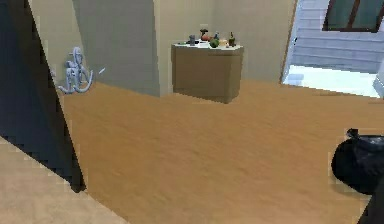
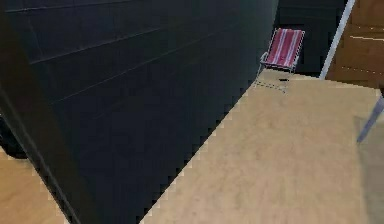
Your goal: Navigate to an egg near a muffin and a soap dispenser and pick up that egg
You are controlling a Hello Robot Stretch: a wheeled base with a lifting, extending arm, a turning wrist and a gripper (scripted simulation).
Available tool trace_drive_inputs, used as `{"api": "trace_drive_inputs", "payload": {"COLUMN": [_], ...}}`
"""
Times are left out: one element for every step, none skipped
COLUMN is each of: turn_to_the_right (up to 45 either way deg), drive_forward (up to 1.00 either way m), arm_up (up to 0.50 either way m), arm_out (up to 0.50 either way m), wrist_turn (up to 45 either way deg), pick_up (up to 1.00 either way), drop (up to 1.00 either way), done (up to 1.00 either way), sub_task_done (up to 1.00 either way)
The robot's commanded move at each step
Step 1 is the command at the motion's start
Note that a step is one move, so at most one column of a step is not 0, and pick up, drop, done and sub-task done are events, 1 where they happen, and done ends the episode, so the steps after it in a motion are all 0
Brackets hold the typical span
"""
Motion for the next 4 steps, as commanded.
{"api": "trace_drive_inputs", "payload": {"turn_to_the_right": [-30.0,0.0,33.0,0.0], "drive_forward": [0.00,0.05,0.00,0.55], "arm_up": [0.00,0.00,0.00,0.00], "arm_out": [0.00,0.00,0.00,0.00], "wrist_turn": [0.0,0.0,0.0,0.0], "pick_up": [0.00,0.00,0.00,0.00], "drop": [0.00,0.00,0.00,0.00], "done": [0.00,0.00,0.00,0.00], "sub_task_done": [0.00,0.00,0.00,0.00]}}
